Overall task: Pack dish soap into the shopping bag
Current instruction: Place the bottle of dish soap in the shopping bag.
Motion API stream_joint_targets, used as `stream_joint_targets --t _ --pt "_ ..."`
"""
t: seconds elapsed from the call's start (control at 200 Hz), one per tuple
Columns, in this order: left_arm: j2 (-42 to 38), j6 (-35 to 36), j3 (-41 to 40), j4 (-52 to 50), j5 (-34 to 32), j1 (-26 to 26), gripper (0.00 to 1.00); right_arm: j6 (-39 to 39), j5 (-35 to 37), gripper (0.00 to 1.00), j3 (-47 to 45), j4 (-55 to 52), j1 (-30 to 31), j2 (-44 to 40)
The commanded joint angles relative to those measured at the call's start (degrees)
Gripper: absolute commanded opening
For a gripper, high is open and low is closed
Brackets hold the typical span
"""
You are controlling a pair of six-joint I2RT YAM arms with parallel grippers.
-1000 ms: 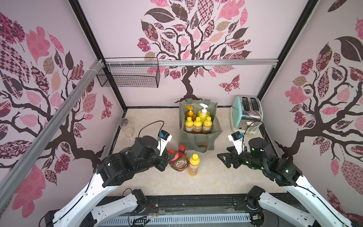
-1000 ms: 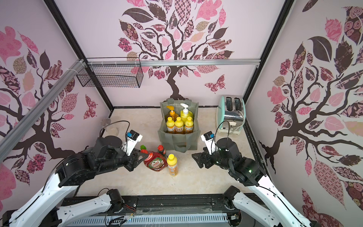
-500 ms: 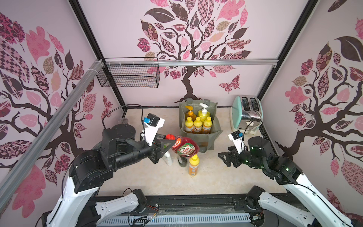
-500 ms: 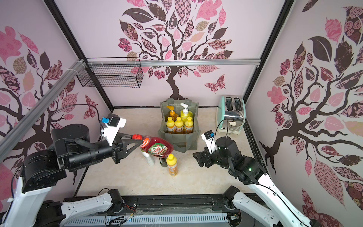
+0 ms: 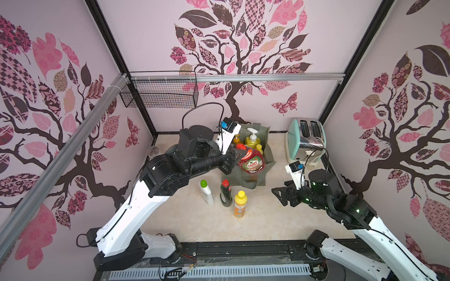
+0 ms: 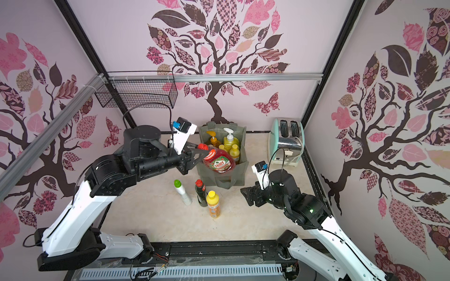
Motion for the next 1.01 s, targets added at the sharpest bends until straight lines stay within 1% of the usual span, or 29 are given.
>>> stream_joint_targets --t 0.0,0.15,0.24,0.315,0.365,0.48,0.57,0.635,0.675,0.735,0.78,0.825,0.885,0.925,1.0 --pt "1.5 6.2 5.5 11.6 -3.3 0.0 0.00 2.0 3.7 0.77 1.5 -0.8 -0.2 -2.2" --pt "6.7 12.6 9.6 10.1 -1.3 0.0 0.00 2.1 6.0 0.76 3.0 -1.7 -0.1 -2.6" --pt "8.7 16.1 10.9 7.6 -1.1 0.0 0.00 2.3 9.5 0.81 3.9 -1.3 -0.2 -1.9" --pt "9.4 18.4 10.4 6.3 -1.4 0.6 0.00 1.9 10.5 0.83 5.4 0.3 -0.2 0.4" --pt "9.9 19.0 9.8 5.9 -0.3 1.6 0.00 1.7 10.8 0.84 6.8 2.2 -0.2 2.2" --pt "10.7 19.0 7.1 7.9 4.8 4.4 0.00 1.0 11.3 0.85 9.5 6.6 -0.3 5.7" --pt "12.2 19.9 6.7 8.5 5.6 5.6 0.00 0.8 10.9 0.88 10.5 9.6 -0.8 7.4" --pt "13.7 20.4 7.6 8.0 7.0 6.5 0.00 1.1 8.9 0.89 10.5 11.3 -2.8 8.2" --pt "14.7 20.7 8.4 7.5 7.8 6.9 0.00 1.5 6.0 0.92 10.1 12.1 -5.4 8.7" --pt "16.2 21.2 9.4 6.9 8.6 7.1 0.00 3.0 -2.6 0.95 8.7 14.3 -13.1 9.2" --pt "17.4 21.5 9.9 6.6 9.0 7.1 0.00 5.0 -12.8 0.95 6.9 17.1 -20.5 9.5" --pt "18.4 21.5 9.9 6.4 9.3 7.2 0.00 8.0 -23.7 0.95 4.5 21.1 -29.3 10.0" --pt "19.4 21.1 9.5 6.8 10.3 7.2 0.00 13.5 -35.6 0.89 0.7 27.8 -38.3 11.1" --pt "20.1 20.7 8.9 7.4 10.9 7.2 0.00 17.2 -39.9 0.84 -1.5 32.4 -41.1 12.0" --pt "20.5 20.0 7.2 9.3 12.0 7.2 0.00 20.9 -42.3 0.81 -3.7 38.2 -41.5 13.4"
